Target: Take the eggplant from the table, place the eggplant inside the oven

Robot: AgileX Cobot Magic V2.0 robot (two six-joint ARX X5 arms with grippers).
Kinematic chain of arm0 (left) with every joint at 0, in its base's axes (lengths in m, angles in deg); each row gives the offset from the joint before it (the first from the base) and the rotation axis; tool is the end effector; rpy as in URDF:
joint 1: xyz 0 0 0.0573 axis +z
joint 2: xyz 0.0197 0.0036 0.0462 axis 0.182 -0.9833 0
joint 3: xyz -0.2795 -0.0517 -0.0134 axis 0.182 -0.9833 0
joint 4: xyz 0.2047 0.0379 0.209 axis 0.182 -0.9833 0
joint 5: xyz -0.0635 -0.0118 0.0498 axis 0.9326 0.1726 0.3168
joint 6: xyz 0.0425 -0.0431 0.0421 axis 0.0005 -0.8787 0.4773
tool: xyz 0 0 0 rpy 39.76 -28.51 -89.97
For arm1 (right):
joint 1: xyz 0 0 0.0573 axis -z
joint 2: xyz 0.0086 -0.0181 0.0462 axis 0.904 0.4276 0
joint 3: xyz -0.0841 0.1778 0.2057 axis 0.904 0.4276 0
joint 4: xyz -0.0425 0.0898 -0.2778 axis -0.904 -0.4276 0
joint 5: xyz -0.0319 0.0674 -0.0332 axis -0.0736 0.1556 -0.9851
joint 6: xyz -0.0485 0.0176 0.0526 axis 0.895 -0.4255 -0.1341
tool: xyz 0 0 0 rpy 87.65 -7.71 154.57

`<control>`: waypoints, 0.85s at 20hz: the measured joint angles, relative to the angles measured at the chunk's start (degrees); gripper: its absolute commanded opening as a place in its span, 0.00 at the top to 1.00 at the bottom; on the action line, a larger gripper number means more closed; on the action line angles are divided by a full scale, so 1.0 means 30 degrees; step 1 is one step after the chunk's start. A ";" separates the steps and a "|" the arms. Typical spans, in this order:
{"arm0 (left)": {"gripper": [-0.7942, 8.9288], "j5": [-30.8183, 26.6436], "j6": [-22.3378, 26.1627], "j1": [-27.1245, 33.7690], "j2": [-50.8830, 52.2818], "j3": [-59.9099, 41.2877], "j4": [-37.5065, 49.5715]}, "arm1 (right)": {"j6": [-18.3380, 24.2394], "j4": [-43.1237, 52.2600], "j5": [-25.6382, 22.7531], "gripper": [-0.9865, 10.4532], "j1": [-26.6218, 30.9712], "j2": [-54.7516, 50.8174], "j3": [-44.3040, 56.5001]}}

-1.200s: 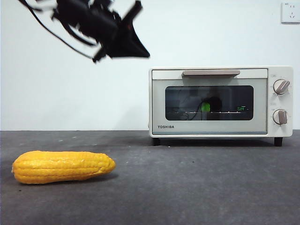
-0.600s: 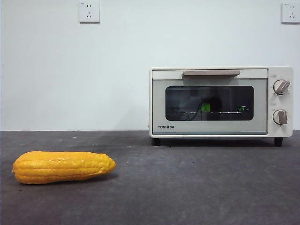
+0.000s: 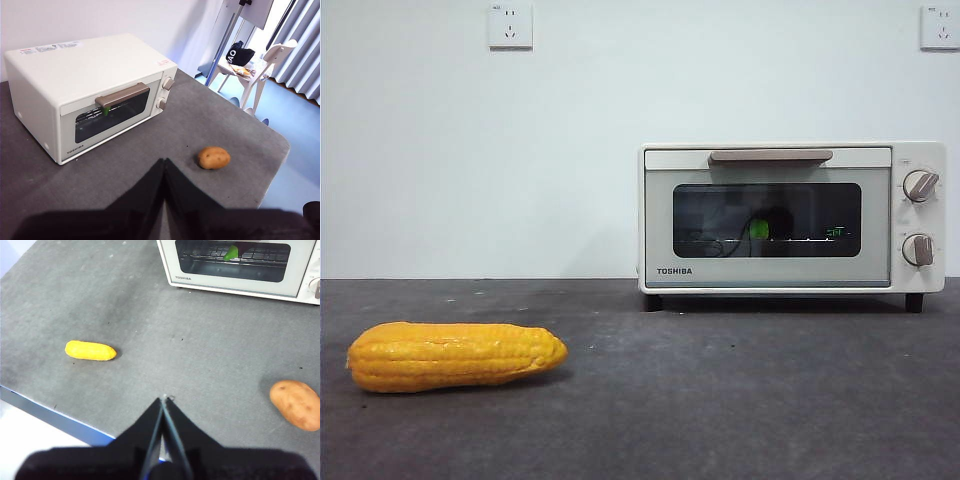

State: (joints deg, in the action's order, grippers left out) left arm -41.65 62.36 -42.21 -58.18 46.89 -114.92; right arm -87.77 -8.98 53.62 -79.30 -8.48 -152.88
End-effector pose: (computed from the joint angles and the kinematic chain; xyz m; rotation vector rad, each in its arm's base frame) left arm 0.1783 -0.1315 0.4647 -0.1083 0.3843 -0.8359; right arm 0.0701 0.0336 0.4341 0.0285 0.6692 0.4848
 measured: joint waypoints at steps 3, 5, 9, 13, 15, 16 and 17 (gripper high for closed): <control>0.92 0.0000 0.0000 0.0000 -0.0007 0.0000 -0.0007 | 0.0000 0.0000 -0.0007 0.91 0.0000 0.0000 0.0000; 0.92 0.0000 0.0000 0.0000 -0.0007 0.0000 0.0000 | 0.0000 0.0000 -0.0007 0.91 0.0000 0.0000 0.0000; 0.92 0.0000 0.0000 0.0000 -0.0007 -0.0007 0.0000 | 0.0000 0.0000 -0.0007 0.91 0.0000 0.0000 0.0000; 0.92 0.0000 0.0000 0.0000 -0.0007 0.0000 -0.0007 | 0.0000 0.0000 -0.0007 0.91 0.0000 0.0000 0.0000; 0.92 -0.0007 0.0000 0.0000 -0.0015 0.0000 -0.0007 | 0.0000 0.0000 -0.0007 0.91 0.0000 0.0000 0.0000; 0.92 -0.0007 0.0015 0.0000 -0.0015 0.0000 -0.0007 | 0.0000 0.0000 -0.0007 0.91 0.0000 0.0000 0.0000; 0.92 -0.0007 0.0182 0.0000 -0.0022 0.0000 0.0000 | 0.0000 0.0000 -0.0007 0.91 0.0000 0.0000 0.0000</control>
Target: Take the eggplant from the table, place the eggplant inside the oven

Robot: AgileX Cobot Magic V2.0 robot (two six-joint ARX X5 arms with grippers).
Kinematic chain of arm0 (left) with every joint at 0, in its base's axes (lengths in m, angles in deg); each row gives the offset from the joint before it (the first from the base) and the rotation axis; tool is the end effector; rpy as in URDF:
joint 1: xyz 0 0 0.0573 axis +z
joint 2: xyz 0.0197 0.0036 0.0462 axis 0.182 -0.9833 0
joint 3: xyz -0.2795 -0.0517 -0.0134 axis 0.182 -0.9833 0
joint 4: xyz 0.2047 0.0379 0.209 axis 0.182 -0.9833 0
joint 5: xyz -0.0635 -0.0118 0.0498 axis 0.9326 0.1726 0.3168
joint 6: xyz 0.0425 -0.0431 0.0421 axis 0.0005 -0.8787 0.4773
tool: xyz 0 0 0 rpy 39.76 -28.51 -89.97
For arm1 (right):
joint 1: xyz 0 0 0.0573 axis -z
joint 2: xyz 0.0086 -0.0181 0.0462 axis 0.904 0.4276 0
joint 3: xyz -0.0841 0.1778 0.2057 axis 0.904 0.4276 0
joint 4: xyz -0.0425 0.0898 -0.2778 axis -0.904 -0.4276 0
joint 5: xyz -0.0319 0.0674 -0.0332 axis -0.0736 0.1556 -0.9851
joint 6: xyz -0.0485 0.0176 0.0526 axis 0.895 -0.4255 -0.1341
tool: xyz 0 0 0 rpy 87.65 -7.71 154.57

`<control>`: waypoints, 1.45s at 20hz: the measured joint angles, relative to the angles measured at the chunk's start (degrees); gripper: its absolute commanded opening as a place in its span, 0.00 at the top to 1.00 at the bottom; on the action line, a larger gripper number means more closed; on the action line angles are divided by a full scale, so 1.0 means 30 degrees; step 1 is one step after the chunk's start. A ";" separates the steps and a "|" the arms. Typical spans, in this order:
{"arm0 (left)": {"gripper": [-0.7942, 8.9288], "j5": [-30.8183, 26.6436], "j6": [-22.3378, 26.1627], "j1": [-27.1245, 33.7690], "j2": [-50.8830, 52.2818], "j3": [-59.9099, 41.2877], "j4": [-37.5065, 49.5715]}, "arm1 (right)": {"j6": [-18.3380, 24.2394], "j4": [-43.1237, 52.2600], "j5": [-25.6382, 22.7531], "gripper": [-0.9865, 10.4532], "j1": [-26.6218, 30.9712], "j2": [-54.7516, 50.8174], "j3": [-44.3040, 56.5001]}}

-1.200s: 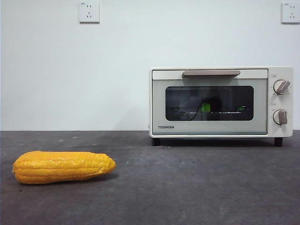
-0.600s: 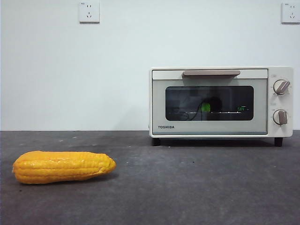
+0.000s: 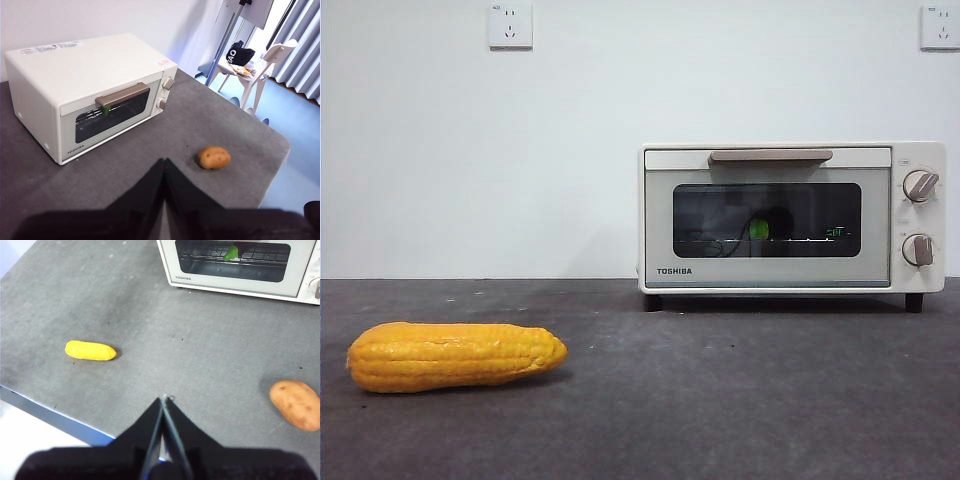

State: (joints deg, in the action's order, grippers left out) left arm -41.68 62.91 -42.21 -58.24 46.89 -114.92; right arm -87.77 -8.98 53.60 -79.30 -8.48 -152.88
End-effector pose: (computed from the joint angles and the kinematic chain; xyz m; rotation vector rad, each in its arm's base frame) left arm 0.1786 -0.1317 0.4645 -0.0992 0.3813 -0.8370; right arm 0.0701 0.0336 0.4340 0.0284 0.6692 0.4845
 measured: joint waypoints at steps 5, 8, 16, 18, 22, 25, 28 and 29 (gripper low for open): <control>0.92 -0.0138 0.1107 0.0000 -0.0036 -0.0007 0.0029 | 0.0000 0.0000 0.0000 0.91 0.0000 0.0000 0.0000; 0.92 -0.1435 0.2222 -0.0095 -0.0022 -0.0007 0.0036 | 0.0000 0.0000 0.0000 0.91 0.0000 0.0000 0.0000; 0.92 -0.4889 0.5421 0.4626 0.2521 -0.0277 0.0495 | 0.0000 0.0000 0.0000 0.91 0.0000 0.0000 0.0000; 0.92 -0.4918 0.5508 0.6448 0.4000 -0.1020 0.0714 | 0.0000 0.0000 0.0000 0.91 0.0000 0.0022 0.0000; 0.92 -0.5158 0.6069 0.9158 0.8000 -0.4306 0.1880 | 0.0000 0.0000 0.0000 0.91 0.0000 0.0160 0.0000; 0.92 -0.5144 0.6528 1.0047 1.1249 -0.8007 0.3293 | 0.0000 0.0000 0.0000 0.91 0.0000 0.0262 0.0000; 0.92 -0.5144 0.6615 1.0615 1.4171 -1.2713 0.3898 | 0.0000 0.0000 0.0000 0.91 0.0000 0.0430 0.0000; 0.92 -0.5136 0.6608 1.0761 1.4957 -1.4171 0.3942 | 0.0000 0.0000 0.0000 0.91 0.0000 0.0481 0.0000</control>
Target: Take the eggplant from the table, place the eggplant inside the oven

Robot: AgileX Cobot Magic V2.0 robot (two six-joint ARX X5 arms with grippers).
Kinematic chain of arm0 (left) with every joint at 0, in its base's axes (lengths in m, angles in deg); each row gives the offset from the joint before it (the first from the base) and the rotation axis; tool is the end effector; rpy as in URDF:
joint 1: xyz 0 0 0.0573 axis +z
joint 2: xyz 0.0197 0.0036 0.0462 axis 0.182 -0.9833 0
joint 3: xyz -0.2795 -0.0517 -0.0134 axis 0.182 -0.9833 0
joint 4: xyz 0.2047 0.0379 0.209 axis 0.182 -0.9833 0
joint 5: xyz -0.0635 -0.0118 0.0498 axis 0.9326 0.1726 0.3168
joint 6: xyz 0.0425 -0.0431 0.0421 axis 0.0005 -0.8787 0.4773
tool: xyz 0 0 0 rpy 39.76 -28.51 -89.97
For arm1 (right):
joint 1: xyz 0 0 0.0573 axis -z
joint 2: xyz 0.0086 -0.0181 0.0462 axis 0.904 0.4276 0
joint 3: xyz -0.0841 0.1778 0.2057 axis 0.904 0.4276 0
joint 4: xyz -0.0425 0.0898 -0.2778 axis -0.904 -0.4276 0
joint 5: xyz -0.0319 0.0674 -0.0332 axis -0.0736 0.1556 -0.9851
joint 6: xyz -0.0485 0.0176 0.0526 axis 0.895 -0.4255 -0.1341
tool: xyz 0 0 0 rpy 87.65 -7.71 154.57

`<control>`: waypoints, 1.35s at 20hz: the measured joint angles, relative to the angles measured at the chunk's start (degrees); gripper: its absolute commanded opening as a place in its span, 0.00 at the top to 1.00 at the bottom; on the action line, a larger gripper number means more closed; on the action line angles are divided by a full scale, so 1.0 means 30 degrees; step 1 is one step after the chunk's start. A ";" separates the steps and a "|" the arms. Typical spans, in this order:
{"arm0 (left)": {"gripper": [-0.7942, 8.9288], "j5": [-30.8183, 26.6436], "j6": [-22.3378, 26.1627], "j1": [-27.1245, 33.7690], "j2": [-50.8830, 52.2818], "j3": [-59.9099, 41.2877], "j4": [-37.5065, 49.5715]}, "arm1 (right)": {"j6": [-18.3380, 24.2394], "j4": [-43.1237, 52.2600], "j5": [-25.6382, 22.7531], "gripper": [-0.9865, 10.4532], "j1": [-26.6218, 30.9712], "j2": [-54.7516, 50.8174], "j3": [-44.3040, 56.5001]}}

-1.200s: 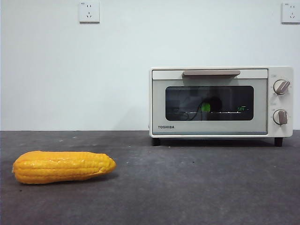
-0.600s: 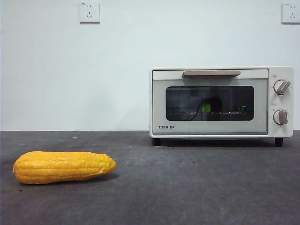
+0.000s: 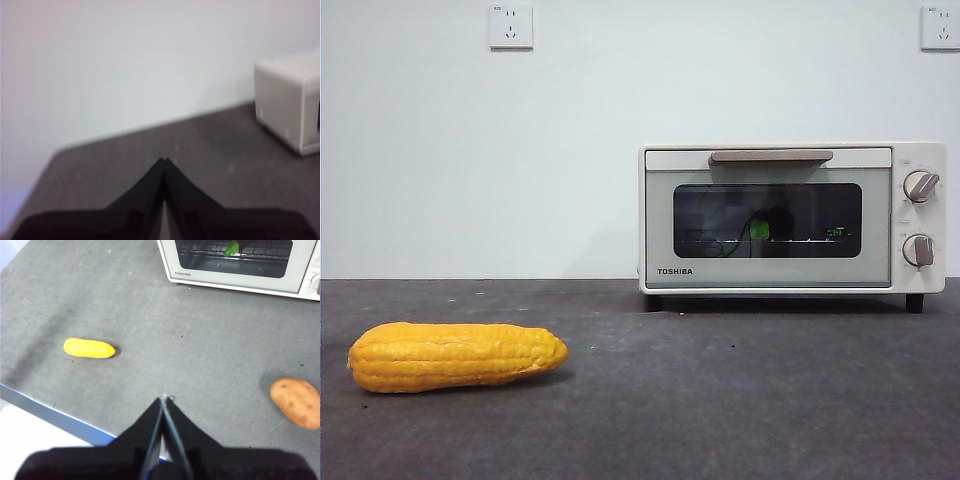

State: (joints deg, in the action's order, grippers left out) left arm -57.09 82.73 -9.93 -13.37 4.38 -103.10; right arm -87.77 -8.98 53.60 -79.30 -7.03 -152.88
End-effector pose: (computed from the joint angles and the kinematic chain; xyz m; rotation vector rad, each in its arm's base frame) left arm 0.1041 -0.0018 0.3221 0.1963 0.0592 -0.0435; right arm 0.0781 0.0357 0.4325 0.0284 0.6947 0.4826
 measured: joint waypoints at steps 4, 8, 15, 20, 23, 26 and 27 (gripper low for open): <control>0.92 0.0007 -0.0823 0.0495 0.2055 -0.5180 0.0648 | 0.0000 -0.0007 0.0000 0.91 0.0000 0.0255 0.0000; 0.92 0.0000 -0.2382 0.0568 0.3220 -0.8641 0.2506 | 0.0000 0.0000 0.0000 0.91 0.0000 0.0656 0.0000; 0.92 0.0000 -0.3730 0.0568 0.3439 -1.0462 0.3147 | 0.0000 -0.0007 0.0000 0.91 0.0000 0.1916 0.0000; 0.92 0.0168 -0.4401 0.0568 0.3300 -1.0462 0.3140 | 0.0000 -0.0007 0.0000 0.91 0.0000 0.3461 0.0000; 0.92 0.0168 -0.4510 0.0568 0.3249 -1.0462 0.3133 | 0.0000 -0.0015 0.0000 0.91 0.0000 0.4641 0.0000; 0.92 0.0168 -0.4517 0.0568 0.3249 -1.0462 0.3133 | 0.0000 -0.0007 -0.0066 0.91 0.0000 0.5931 0.0000; 0.92 0.0168 -0.4517 0.0568 0.3249 -1.0462 0.3133 | 0.0000 -0.0007 -0.0095 0.91 0.0000 0.6360 0.0000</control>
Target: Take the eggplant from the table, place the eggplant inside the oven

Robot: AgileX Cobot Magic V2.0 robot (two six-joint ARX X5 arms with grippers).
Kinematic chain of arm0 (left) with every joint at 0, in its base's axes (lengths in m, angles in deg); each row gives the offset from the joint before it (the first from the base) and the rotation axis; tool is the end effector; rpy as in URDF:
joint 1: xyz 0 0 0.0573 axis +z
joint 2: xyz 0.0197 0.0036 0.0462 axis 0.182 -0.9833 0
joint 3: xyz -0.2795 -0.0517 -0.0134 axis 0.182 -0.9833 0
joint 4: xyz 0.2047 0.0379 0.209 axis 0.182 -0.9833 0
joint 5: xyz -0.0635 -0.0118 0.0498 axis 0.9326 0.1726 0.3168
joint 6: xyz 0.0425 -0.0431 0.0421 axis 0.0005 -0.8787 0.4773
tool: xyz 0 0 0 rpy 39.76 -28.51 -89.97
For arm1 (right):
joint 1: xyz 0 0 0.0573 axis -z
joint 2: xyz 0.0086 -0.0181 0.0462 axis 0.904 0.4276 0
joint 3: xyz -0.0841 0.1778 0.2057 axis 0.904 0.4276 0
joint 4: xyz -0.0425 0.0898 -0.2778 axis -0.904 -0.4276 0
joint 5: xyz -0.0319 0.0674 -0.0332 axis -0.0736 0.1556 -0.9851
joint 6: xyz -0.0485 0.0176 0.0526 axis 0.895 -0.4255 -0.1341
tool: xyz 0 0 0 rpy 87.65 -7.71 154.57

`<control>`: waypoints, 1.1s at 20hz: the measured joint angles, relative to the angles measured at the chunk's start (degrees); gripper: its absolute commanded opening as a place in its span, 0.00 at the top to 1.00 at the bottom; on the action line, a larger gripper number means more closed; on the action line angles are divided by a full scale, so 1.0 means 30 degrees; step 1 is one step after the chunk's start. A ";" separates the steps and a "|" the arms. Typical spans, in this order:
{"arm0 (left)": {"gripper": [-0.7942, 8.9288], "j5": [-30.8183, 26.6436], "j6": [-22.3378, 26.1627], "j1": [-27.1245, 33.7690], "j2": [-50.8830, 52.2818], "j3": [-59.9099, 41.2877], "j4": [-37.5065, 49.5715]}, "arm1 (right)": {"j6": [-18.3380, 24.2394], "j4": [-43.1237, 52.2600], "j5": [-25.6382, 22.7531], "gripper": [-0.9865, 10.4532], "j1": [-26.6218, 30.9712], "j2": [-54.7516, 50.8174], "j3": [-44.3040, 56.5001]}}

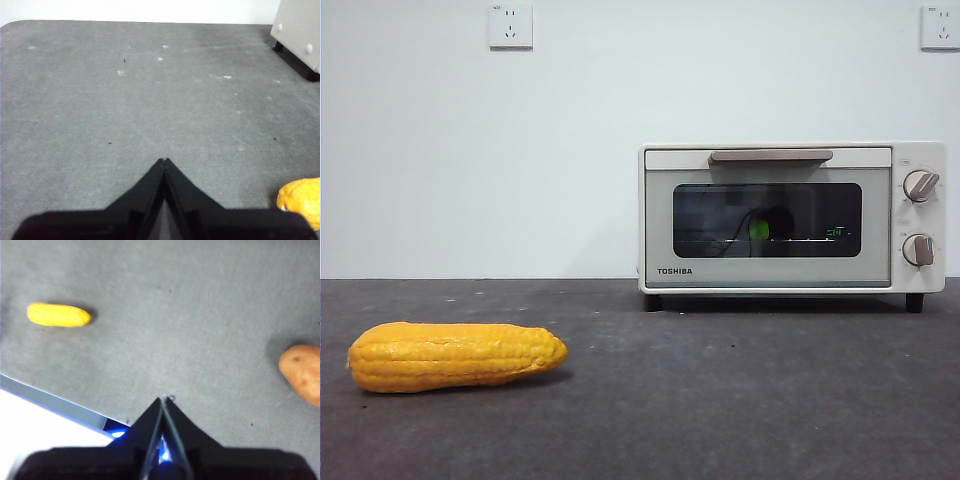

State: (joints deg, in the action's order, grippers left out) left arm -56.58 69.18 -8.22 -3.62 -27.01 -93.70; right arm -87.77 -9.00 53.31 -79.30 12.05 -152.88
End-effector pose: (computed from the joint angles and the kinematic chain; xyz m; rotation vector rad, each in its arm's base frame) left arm 0.1419 0.0023 0.1475 -0.0513 0.2768 -0.0110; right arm 0.1789 0.0616 0.3932 0.0248 1.0305 0.4482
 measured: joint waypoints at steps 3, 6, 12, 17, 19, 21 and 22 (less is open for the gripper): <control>0.92 0.0000 0.0000 0.0000 -0.0029 0.0000 -0.0007 | 0.0000 0.0000 -0.0102 0.91 -0.0131 0.1297 0.0000; 0.92 0.0007 0.0000 0.0000 -0.0066 0.0000 0.0000 | 0.0226 0.0787 -0.3024 0.91 -0.0226 0.1719 0.0000; 0.92 0.0007 0.0000 0.0000 -0.0138 0.0000 -0.0007 | 0.0503 0.3220 -0.7227 0.91 -0.0022 0.0991 0.0000; 0.92 0.0007 0.0000 0.0000 -0.0153 0.0000 0.0000 | 0.0561 0.5056 -0.8116 0.91 0.1530 -0.1428 0.0007; 0.92 0.0007 0.0000 0.0000 -0.0175 0.0000 -0.0007 | 0.0561 0.5938 -0.8116 0.91 0.2637 -0.2557 0.0546; 0.92 0.0007 0.0000 0.0000 -0.0189 0.0000 0.0000 | 0.0561 0.7140 -0.8123 0.91 0.3643 -0.3883 0.2025; 0.92 0.0007 0.0000 0.0000 -0.0189 0.0000 0.0000 | 0.0561 0.8080 -0.8123 0.91 0.4036 -0.4561 0.2965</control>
State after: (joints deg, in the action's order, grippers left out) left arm -56.56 69.18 -8.22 -4.19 -27.01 -93.70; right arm -86.09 15.24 28.94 -67.19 -1.63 -143.98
